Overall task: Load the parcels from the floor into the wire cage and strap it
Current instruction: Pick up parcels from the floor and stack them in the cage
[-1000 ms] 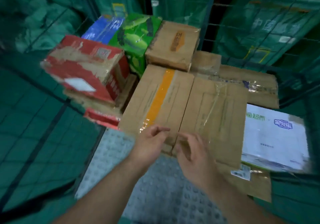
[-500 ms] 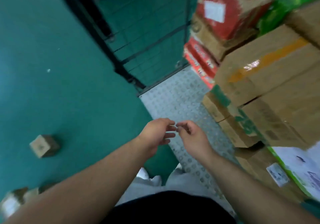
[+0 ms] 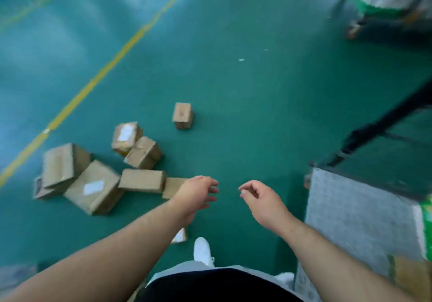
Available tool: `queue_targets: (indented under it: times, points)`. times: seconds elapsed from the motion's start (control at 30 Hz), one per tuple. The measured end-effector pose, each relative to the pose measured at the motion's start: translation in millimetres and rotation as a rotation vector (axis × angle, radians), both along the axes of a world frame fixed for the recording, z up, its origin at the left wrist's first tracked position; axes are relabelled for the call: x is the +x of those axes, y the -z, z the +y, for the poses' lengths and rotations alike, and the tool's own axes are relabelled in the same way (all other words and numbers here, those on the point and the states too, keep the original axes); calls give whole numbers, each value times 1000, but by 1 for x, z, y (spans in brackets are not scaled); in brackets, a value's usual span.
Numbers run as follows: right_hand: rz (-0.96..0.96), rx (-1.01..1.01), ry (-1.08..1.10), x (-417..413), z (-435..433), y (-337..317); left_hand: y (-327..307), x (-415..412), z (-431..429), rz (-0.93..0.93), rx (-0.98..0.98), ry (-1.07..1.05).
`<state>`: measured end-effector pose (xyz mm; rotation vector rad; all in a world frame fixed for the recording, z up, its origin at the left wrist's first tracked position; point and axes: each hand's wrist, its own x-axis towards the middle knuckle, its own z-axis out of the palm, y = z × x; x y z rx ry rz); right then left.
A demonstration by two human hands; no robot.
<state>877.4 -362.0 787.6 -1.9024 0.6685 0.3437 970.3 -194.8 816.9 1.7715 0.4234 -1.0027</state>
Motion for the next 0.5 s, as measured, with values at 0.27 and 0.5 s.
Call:
queue_targets:
  times: [0.27,0.5]
  points:
    - [52,38,-353,117,106,-16,8,64,133,66,24,-407]
    - [144,34,-385,206,80,-4,29,135,113,131,-15,-566]
